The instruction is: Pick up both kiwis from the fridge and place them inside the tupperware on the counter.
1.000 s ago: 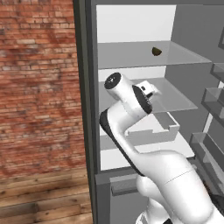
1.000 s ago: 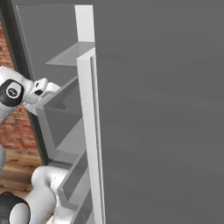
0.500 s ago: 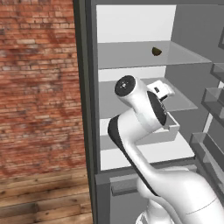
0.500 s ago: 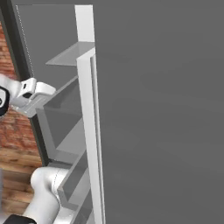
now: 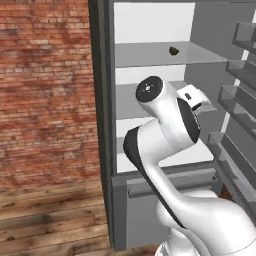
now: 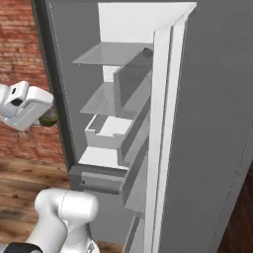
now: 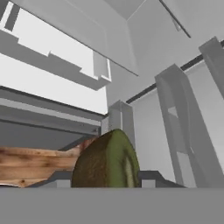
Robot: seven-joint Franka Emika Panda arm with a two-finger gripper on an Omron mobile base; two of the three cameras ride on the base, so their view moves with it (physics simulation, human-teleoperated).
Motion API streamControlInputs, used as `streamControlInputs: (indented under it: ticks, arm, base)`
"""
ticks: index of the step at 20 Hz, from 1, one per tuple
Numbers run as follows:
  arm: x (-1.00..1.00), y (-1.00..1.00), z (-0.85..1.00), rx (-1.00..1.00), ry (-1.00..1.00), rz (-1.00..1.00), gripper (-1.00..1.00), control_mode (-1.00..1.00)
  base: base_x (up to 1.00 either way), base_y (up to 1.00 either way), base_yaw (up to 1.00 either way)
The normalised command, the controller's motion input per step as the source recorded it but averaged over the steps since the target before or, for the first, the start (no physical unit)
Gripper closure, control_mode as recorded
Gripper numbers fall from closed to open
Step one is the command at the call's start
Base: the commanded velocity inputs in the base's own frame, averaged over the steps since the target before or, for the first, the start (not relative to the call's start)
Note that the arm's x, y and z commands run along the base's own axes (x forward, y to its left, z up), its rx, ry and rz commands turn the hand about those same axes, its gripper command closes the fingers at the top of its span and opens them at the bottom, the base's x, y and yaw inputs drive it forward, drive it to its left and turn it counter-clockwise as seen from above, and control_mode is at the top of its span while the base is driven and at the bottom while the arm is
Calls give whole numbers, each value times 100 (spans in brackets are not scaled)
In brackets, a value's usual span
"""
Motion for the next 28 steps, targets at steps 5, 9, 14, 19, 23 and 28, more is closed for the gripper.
streamControlInputs:
  ticks: [5,9,14,19,23,28]
  arm:
    - [0,0,0,0,0,0,100,100]
    - [0,0,0,0,0,0,100,100]
    - [0,0,0,0,0,0,100,100]
    - [0,0,0,0,0,0,100,100]
    - [0,0,0,0,0,0,100,100]
    - [0,0,0,0,0,0,100,100]
  base:
    - [-92,74,0]
    - [-62,88,27]
    - [-40,65,5]
    - [-47,46,-59]
    - [-48,50,-68]
    - [-51,38,-95]
